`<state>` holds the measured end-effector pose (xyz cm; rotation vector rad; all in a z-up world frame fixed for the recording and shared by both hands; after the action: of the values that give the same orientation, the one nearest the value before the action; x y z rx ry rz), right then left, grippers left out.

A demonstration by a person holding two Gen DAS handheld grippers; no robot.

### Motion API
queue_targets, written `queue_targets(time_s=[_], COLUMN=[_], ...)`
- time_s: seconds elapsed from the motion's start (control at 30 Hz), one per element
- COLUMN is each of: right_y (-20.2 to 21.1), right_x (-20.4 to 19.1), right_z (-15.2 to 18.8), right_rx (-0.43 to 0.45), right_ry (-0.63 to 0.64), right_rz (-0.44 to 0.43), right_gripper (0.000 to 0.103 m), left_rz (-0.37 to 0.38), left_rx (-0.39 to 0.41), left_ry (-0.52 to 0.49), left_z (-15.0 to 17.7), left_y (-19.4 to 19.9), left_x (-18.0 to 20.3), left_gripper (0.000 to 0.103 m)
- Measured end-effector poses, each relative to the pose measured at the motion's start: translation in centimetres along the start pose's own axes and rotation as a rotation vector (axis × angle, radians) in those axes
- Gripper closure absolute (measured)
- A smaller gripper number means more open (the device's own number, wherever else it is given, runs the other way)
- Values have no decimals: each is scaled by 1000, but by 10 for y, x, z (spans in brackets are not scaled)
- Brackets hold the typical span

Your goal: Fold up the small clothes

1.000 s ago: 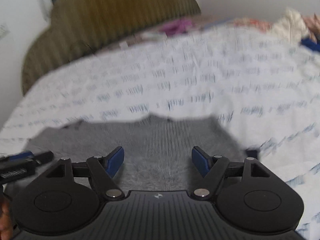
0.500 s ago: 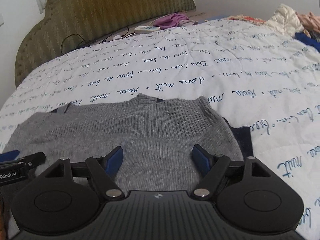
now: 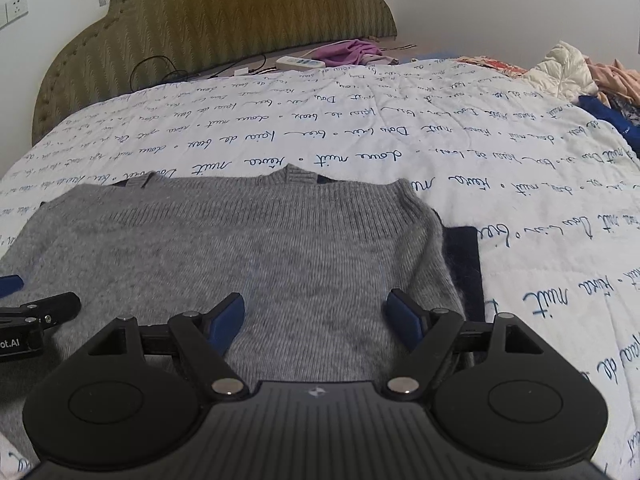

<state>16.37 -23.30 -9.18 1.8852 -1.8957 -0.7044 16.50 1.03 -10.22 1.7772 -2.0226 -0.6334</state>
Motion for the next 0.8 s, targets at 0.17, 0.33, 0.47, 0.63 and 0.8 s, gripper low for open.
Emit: queue_targets(time_s=[0.17, 0.33, 0.47, 0.63, 0.8], right_y=[8, 17, 24, 38, 60], right_x=[-4, -6, -3, 6, 21], right_z=[7, 16, 22, 29, 48], right_rx=[1, 0, 9, 23, 36], right_ry=[21, 34, 34, 59, 79], right_rz=[12, 15, 11, 43, 49], right_gripper=[22, 20, 19, 17, 14], left_rz=[11, 9, 8, 15, 37], left_rx=[0, -7, -31, -24, -21], left_ry=[13, 34, 59, 57, 71], left_z=[5, 13, 25, 39, 50], left_y=[13, 25, 31, 43, 60], left_x=[-5, -12, -20, -28, -35], left_gripper=[8, 7, 5, 5, 5])
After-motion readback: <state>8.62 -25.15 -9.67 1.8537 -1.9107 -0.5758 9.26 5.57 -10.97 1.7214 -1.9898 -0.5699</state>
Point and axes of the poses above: each gripper's, at about its wrist camera, not at the fingertips, and y roughly against the way its jaws point, x to its right, z to its underside, the point moved 5 cm from there along -y, roughly the way its jaws point, and after that the axes turned 6 degrees about x, right-handed, at the moved point
